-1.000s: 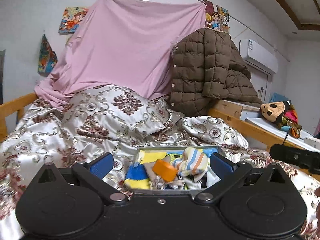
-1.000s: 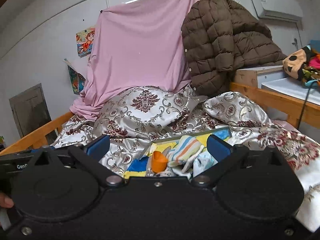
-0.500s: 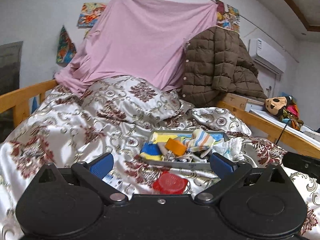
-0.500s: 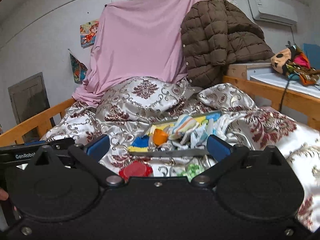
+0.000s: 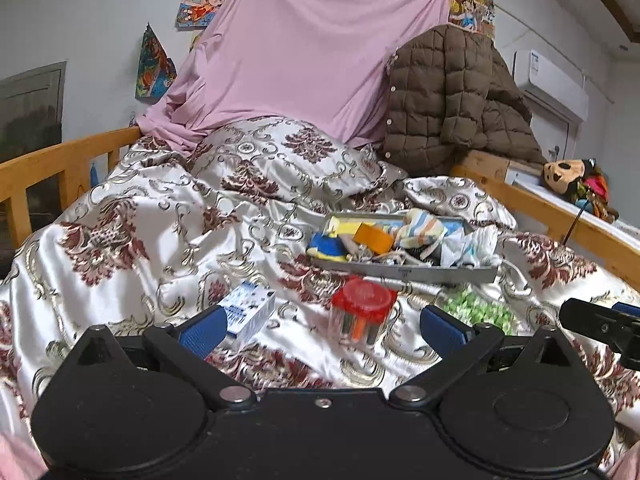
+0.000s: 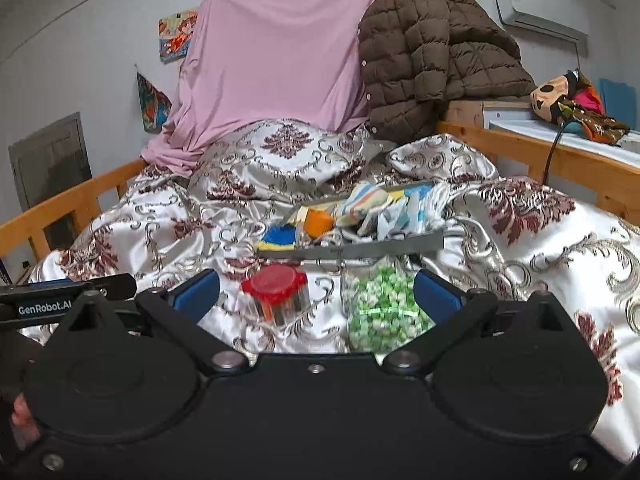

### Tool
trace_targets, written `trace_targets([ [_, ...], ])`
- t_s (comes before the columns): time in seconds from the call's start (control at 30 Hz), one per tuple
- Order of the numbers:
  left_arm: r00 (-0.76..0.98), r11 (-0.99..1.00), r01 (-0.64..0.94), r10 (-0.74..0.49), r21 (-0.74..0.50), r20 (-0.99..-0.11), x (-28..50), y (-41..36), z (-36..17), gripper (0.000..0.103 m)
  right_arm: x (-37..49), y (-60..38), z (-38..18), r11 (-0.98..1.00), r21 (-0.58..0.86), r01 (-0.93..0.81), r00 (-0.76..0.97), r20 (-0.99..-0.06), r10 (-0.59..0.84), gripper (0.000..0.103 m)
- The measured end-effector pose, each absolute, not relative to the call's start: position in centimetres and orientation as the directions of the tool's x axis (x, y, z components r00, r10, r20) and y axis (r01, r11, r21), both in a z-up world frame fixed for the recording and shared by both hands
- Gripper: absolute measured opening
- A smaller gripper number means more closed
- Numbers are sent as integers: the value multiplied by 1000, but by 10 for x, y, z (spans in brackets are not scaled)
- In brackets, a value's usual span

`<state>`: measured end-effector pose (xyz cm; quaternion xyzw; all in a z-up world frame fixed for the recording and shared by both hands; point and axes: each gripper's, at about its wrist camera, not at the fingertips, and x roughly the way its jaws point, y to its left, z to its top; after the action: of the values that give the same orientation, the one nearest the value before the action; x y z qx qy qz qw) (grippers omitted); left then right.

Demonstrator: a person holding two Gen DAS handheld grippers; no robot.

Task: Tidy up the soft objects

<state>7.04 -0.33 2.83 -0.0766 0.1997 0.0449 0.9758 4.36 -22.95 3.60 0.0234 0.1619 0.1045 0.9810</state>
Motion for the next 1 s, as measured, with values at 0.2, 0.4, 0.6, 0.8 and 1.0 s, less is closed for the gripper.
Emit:
trace_targets([
  [0.2, 910, 985, -130, 73, -112, -409, 60, -6, 21, 102, 32, -223, 23, 979, 72, -189, 924, -324, 202, 102],
  [0.4, 903, 985, -140, 87, -98, -421, 54, -6, 15, 102, 26, -220, 15, 981, 66, -182, 924, -331, 194, 102],
  [0.6, 895, 984, -155, 101, -90, -435, 50, -6, 9, 102, 20, -220, 6, 982, 61, -179, 924, -333, 189, 102],
  [0.8, 885, 984, -163, 113, -73, -451, 47, -6, 4, 102, 17, -222, 4, 983, 58, -173, 926, -331, 182, 102],
  [1.0, 875, 985, -166, 123, -52, -468, 47, -9, -3, 102, 17, -219, -3, 985, 42, -169, 924, -341, 173, 102],
])
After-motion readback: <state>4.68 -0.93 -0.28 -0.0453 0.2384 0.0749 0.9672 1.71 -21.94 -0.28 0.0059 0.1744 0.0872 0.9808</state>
